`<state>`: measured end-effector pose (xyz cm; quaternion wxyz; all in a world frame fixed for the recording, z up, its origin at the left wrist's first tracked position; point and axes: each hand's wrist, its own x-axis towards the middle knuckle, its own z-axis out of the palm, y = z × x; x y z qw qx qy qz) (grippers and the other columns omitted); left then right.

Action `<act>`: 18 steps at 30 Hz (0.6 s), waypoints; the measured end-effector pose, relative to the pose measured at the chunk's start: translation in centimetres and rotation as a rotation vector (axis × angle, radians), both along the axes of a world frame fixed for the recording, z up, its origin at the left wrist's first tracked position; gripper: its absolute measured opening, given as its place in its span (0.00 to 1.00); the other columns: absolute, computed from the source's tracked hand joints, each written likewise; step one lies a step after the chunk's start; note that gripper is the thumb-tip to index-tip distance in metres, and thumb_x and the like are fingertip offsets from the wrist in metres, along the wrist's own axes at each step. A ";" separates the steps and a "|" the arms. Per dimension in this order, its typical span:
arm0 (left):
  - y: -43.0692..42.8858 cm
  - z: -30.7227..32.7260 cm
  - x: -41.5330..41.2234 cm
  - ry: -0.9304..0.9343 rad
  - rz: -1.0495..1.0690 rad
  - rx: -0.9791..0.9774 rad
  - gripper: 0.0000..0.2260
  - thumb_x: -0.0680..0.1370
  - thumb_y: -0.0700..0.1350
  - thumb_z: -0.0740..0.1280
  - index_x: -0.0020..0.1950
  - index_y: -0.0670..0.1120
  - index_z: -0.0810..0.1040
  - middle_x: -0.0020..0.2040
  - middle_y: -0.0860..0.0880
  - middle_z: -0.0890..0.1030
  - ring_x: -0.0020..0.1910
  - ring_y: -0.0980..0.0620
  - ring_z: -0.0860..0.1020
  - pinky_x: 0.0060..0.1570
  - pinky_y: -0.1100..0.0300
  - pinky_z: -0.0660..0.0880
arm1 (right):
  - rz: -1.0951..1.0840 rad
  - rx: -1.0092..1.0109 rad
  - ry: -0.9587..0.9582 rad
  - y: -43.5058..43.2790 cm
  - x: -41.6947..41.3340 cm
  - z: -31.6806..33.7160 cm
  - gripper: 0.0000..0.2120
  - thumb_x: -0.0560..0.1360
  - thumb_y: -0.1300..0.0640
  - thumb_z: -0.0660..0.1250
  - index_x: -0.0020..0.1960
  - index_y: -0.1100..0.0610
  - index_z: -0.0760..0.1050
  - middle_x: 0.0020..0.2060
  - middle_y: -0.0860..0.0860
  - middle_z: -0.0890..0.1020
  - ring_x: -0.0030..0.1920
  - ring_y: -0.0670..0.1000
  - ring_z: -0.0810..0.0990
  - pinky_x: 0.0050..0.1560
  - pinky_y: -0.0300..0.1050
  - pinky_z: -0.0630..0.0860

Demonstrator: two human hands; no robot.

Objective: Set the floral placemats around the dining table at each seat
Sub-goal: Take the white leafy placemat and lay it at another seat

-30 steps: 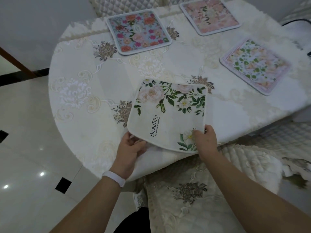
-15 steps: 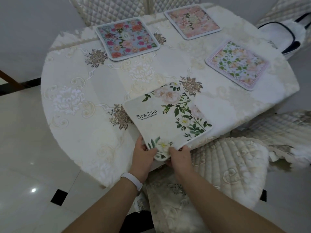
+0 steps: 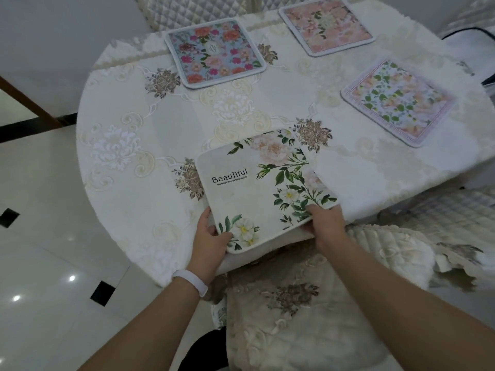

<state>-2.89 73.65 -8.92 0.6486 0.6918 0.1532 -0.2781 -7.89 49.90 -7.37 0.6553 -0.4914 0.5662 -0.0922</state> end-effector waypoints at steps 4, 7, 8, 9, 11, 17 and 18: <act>0.0 -0.1 0.0 -0.028 0.051 0.106 0.33 0.76 0.31 0.67 0.76 0.52 0.59 0.50 0.46 0.82 0.49 0.48 0.82 0.42 0.56 0.81 | 0.371 -0.251 0.116 -5.2 0.1 0.1 0.20 0.73 0.61 0.68 0.63 0.55 0.68 0.54 0.54 0.78 0.45 0.51 0.80 0.38 0.45 0.78; -0.3 -0.2 -0.3 -0.080 0.038 0.232 0.32 0.75 0.32 0.68 0.75 0.49 0.61 0.49 0.48 0.79 0.51 0.47 0.80 0.44 0.57 0.78 | 0.657 -0.378 0.170 -7.6 0.6 -0.4 0.24 0.73 0.58 0.69 0.67 0.54 0.67 0.55 0.53 0.79 0.47 0.52 0.79 0.42 0.46 0.74; -0.5 0.0 -0.6 -0.109 0.007 0.277 0.31 0.75 0.33 0.68 0.75 0.48 0.62 0.49 0.50 0.78 0.51 0.49 0.80 0.45 0.57 0.77 | 0.733 -0.394 0.171 -8.1 0.8 -0.5 0.26 0.73 0.58 0.69 0.69 0.54 0.66 0.56 0.53 0.78 0.48 0.53 0.79 0.45 0.48 0.76; -0.7 0.2 -0.9 -0.156 -0.033 0.328 0.30 0.75 0.34 0.68 0.74 0.48 0.64 0.50 0.51 0.78 0.50 0.51 0.80 0.47 0.56 0.78 | 0.812 -0.416 0.168 -8.5 1.2 -0.5 0.27 0.73 0.58 0.70 0.70 0.55 0.66 0.58 0.53 0.77 0.50 0.54 0.78 0.48 0.50 0.77; -0.9 0.1 -1.8 -0.271 -0.123 0.446 0.30 0.73 0.36 0.70 0.74 0.47 0.65 0.57 0.51 0.75 0.56 0.50 0.77 0.55 0.53 0.77 | 0.951 -0.480 0.162 -9.2 1.9 -0.6 0.28 0.73 0.57 0.70 0.71 0.55 0.65 0.61 0.54 0.75 0.54 0.54 0.77 0.51 0.52 0.78; -2.0 -0.4 -4.0 -0.382 -0.258 0.665 0.31 0.70 0.41 0.75 0.71 0.43 0.69 0.69 0.45 0.71 0.69 0.45 0.69 0.68 0.51 0.67 | 1.003 -0.577 0.111 -10.2 2.2 -0.6 0.26 0.73 0.62 0.66 0.70 0.55 0.68 0.63 0.56 0.74 0.56 0.55 0.75 0.52 0.47 0.74; -2.3 -0.4 -4.3 -0.395 -0.252 0.660 0.30 0.69 0.40 0.75 0.70 0.42 0.71 0.67 0.44 0.73 0.67 0.45 0.71 0.67 0.50 0.68 | 0.970 -0.568 0.093 -10.4 1.9 -0.7 0.25 0.73 0.64 0.65 0.69 0.54 0.68 0.63 0.56 0.74 0.53 0.55 0.76 0.48 0.46 0.73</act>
